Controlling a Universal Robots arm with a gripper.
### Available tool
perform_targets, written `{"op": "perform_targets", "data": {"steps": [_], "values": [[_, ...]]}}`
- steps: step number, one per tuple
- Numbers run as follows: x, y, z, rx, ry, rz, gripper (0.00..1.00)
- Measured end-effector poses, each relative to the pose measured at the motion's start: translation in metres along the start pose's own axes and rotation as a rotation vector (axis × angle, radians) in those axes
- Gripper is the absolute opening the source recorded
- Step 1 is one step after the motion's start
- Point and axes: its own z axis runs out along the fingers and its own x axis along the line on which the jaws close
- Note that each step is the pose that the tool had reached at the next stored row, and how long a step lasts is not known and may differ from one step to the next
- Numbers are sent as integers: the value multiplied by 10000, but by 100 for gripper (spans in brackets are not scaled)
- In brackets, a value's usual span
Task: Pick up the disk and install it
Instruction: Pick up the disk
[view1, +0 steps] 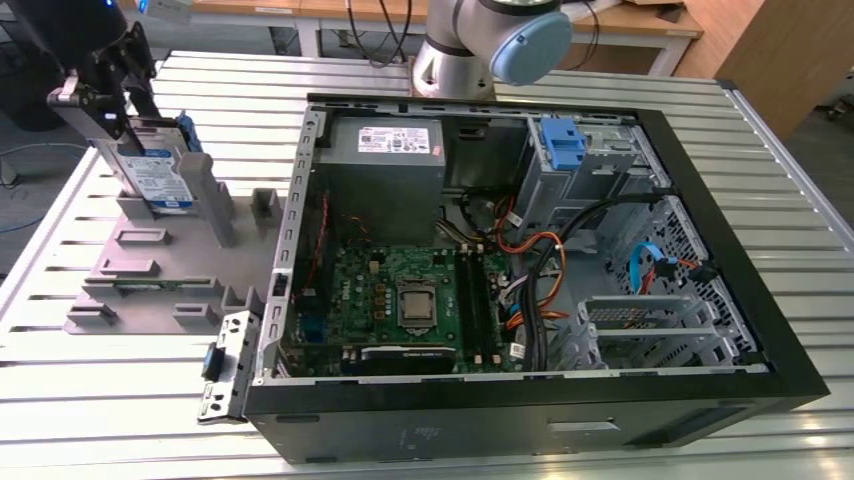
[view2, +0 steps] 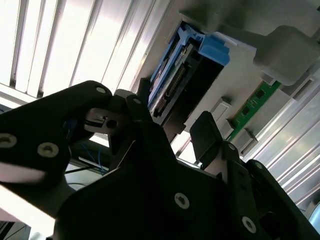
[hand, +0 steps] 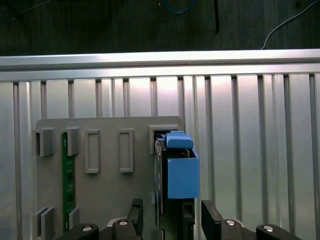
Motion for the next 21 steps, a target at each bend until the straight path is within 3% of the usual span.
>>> {"op": "perform_targets", "data": {"steps": [5, 21], "values": [[0, -1, 0, 0, -1, 0, 44], [-10, -2, -5, 0, 0, -2, 44]]}}
